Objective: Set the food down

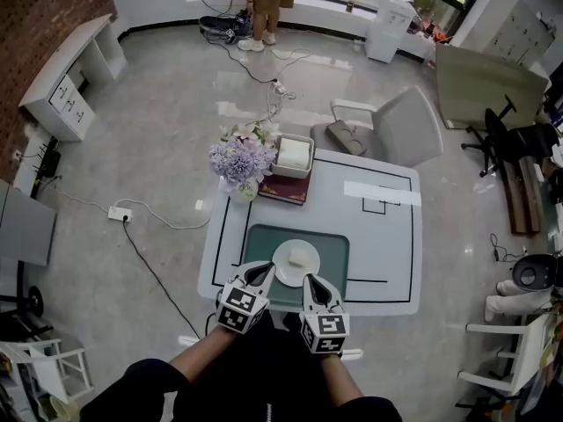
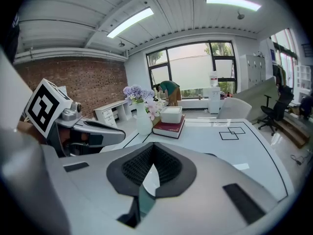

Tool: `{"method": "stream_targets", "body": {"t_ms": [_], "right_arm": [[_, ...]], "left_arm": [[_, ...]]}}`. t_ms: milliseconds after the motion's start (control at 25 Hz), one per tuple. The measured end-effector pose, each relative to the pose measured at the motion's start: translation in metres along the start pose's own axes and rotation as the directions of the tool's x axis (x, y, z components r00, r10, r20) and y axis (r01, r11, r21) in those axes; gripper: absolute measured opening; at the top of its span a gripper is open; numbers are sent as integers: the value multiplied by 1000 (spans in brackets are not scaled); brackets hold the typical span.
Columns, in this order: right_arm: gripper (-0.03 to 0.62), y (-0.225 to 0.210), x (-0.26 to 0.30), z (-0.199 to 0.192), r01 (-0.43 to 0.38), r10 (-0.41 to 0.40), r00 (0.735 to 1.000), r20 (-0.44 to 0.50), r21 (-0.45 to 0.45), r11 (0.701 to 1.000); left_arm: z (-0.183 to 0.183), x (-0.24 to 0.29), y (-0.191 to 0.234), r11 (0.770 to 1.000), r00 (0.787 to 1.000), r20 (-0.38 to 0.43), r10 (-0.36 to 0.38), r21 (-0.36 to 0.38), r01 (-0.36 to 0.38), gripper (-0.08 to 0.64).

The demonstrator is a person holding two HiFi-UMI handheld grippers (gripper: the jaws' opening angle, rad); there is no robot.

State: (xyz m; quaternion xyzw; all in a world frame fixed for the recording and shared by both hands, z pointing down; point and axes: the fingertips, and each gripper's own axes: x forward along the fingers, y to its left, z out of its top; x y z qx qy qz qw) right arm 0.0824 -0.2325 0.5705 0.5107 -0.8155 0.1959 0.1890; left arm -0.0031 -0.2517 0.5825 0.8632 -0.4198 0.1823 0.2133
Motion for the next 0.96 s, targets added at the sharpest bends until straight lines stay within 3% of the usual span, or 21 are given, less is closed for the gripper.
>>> {"method": "stream_targets", "body": {"t_ms": [280, 960], "right_arm": [[9, 5, 5, -5, 12, -12, 1000, -3, 28, 1000], [9, 8, 9, 4, 16, -15, 1000, 16, -24, 1000]], "left_arm": [[-8, 2, 5, 1000, 1000, -7, -9, 4, 9, 6], [0, -1, 11, 1000, 1000, 18, 0, 15, 0, 6]]}}
